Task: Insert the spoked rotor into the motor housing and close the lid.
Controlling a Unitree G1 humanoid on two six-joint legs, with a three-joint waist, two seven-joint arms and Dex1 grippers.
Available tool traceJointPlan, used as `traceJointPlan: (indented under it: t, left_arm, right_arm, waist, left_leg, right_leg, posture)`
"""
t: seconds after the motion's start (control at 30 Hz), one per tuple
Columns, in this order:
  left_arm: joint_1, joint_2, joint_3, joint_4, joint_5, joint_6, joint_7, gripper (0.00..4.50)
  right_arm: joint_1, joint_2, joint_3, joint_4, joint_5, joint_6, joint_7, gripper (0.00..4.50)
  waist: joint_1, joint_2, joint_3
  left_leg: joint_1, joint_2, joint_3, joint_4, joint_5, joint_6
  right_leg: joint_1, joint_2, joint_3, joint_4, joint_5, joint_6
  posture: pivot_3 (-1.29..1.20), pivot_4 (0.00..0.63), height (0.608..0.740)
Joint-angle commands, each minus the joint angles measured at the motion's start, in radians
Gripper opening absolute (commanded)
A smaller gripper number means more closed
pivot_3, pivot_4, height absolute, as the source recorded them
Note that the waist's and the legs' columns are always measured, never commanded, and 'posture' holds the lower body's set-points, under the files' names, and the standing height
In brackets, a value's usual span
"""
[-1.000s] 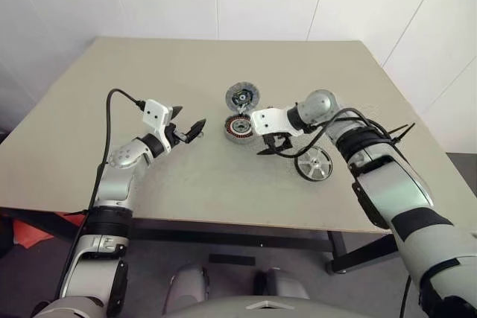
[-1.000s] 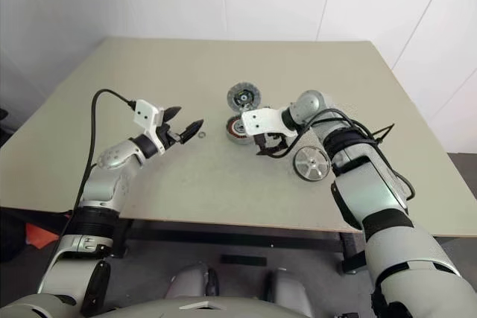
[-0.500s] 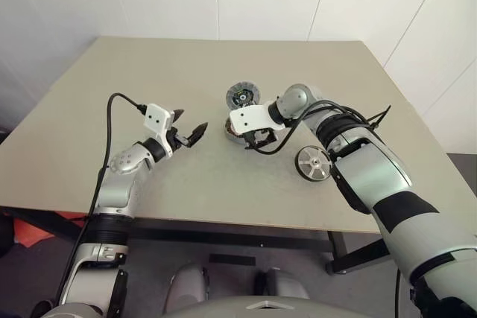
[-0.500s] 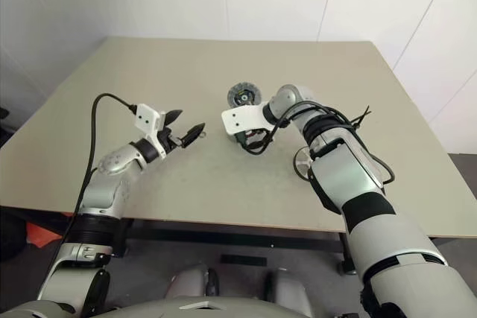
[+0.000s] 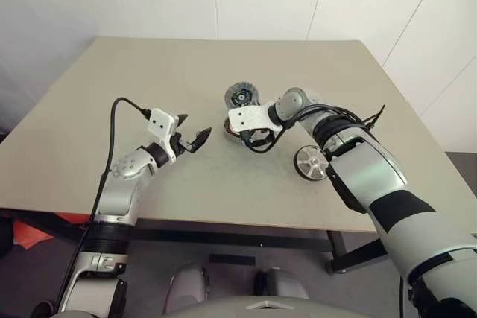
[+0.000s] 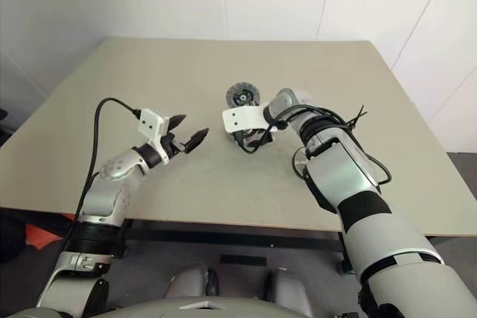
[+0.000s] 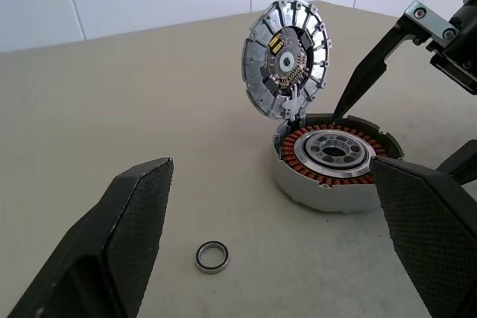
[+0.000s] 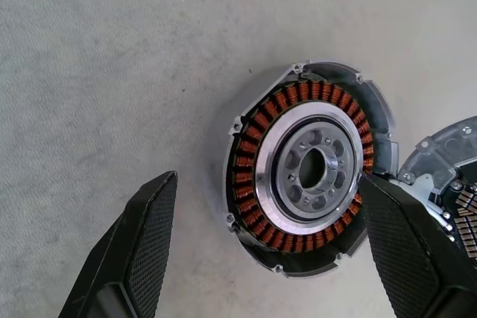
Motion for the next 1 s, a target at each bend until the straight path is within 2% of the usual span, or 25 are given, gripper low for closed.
traceJointPlan:
  t: [0.03,1.0]
  left_arm:
    - [-0.007,0.009,0.008,-0.048,-0.002,0.001,0.005,4.48]
    - [0.009,0.023,0.014,-0.077,-0.001,0.014,0.023,4.48]
  right_arm:
    - [-0.008,0.012,-0.009,-0.009,-0.003,0.007,-0.015,4.37]
    - [0.013,0.06,-0.018,0.006,-0.024,0.081,-0.025,4.37]
  waist:
    - [-0.006,0.0,0.0]
    - [-0.018,0.0,0.0]
  left_leg:
    - [0.0,0.0,0.0,0.0,0.0,0.0]
    - [0.001,0.0,0.0,0.0,0.0,-0.001]
  right_leg:
    - [0.0,0.0,0.0,0.0,0.0,0.0]
    - [0.0,0.0,0.0,0.001,0.0,0.0]
  posture:
    - [0.0,0.0,0.74]
    - [0.0,0.0,0.74]
